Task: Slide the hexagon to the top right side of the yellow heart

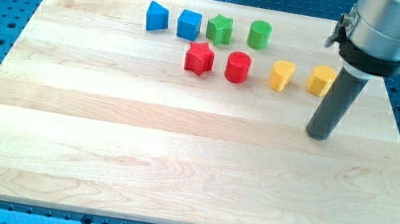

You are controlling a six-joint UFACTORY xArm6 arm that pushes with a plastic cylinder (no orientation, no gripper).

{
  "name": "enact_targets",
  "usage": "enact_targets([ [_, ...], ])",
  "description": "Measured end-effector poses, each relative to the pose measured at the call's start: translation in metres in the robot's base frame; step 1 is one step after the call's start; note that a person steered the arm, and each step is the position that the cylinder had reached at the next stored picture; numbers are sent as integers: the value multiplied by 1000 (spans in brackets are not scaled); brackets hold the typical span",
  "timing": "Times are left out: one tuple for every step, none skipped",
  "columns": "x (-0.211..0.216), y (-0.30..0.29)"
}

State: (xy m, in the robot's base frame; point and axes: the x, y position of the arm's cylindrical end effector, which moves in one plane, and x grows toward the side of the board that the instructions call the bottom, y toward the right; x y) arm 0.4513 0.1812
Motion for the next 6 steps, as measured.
enact_targets([
  [-33,34],
  [-42,42],
  [-55,42],
  [-67,37],
  [-69,26],
  [-72,12],
])
